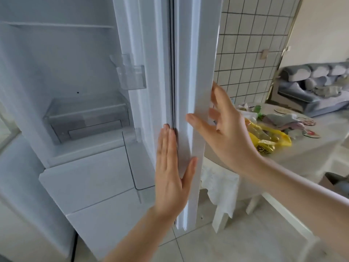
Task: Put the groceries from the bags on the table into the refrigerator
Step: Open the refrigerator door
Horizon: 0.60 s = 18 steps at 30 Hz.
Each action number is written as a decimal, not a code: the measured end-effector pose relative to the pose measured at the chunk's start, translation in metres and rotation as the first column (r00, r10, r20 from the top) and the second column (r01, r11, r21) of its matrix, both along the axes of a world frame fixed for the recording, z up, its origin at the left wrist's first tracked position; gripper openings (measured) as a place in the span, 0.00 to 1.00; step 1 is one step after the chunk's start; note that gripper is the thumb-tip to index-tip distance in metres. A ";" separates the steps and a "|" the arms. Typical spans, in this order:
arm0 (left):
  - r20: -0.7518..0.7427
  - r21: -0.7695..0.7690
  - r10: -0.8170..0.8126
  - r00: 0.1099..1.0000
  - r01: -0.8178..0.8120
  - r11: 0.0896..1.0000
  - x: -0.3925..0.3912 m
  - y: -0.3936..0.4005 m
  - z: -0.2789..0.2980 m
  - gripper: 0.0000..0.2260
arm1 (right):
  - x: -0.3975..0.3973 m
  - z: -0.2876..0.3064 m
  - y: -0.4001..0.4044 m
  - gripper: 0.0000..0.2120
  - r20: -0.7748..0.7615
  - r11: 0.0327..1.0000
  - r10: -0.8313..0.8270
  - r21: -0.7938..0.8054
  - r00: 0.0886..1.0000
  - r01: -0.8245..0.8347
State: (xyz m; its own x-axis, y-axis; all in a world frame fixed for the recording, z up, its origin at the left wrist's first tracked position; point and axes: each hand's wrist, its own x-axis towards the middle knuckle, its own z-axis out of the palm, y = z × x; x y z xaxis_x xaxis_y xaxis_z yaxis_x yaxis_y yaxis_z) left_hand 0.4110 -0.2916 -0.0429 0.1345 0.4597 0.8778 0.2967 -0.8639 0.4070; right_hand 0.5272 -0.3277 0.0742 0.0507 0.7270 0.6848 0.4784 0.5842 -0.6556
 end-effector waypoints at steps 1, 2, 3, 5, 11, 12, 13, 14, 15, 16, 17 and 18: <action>0.016 0.016 0.004 1.000 -0.004 1.000 0.017 0.002 -0.003 0.34 | 0.012 -0.003 0.003 0.31 0.001 1.000 -0.020 -0.002 1.000 0.020; 0.028 0.029 0.012 1.000 -0.013 0.999 0.034 0.004 -0.004 0.34 | 0.024 -0.005 0.005 0.32 0.003 0.999 -0.043 -0.001 0.999 0.043; 0.037 0.038 0.022 0.999 -0.023 0.999 0.051 0.005 -0.005 0.34 | 0.036 -0.005 0.008 0.31 -0.004 0.998 -0.061 -0.001 0.998 0.061; 0.038 0.043 0.035 0.999 -0.037 0.998 0.081 0.008 -0.005 0.34 | 0.061 -0.002 0.013 0.25 -0.038 0.998 -0.067 0.015 0.997 0.068; -0.061 0.037 0.076 0.995 -0.074 0.997 0.151 0.029 -0.006 0.34 | 0.139 -0.004 0.046 0.19 -0.071 0.994 -0.102 0.036 0.992 0.105; -0.073 0.029 0.084 0.994 -0.082 0.996 0.161 0.032 -0.006 0.34 | 0.149 -0.005 0.052 0.19 -0.078 0.994 -0.103 0.038 0.992 0.106; -0.080 0.023 0.093 0.992 -0.091 0.996 0.170 0.034 -0.006 0.34 | 0.158 -0.006 0.056 0.19 -0.084 0.994 -0.099 0.042 0.992 0.102; -0.083 0.021 0.104 0.991 -0.103 0.994 0.179 0.037 -0.006 0.34 | 0.167 -0.007 0.061 0.20 -0.087 0.995 -0.088 0.045 0.992 0.092; -0.082 0.023 0.117 0.990 -0.115 0.993 0.187 0.040 -0.007 0.34 | 0.175 -0.008 0.066 0.20 -0.087 0.996 -0.073 0.046 0.994 0.077; -0.080 0.028 0.132 0.988 -0.130 0.991 0.194 0.043 -0.007 0.34 | 0.183 -0.008 0.071 0.20 -0.084 0.997 -0.059 0.044 0.995 0.063; -0.080 0.035 0.151 0.985 -0.149 0.988 0.201 0.046 -0.008 0.34 | 0.192 -0.009 0.075 0.20 -0.075 0.998 -0.047 0.043 0.996 0.051; -0.084 0.042 0.174 0.981 -0.171 0.984 0.208 0.049 -0.008 0.34 | 0.199 -0.009 0.079 0.19 -0.065 0.998 -0.033 0.045 0.997 0.036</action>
State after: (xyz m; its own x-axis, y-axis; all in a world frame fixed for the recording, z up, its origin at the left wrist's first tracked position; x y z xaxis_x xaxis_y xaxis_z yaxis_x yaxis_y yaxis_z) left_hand 0.6188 -0.2429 -0.0508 0.1327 0.4523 0.8819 0.4751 -0.8099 0.3439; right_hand 0.7264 -0.2485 0.0655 0.1203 0.6914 0.7124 0.4570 0.5985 -0.6580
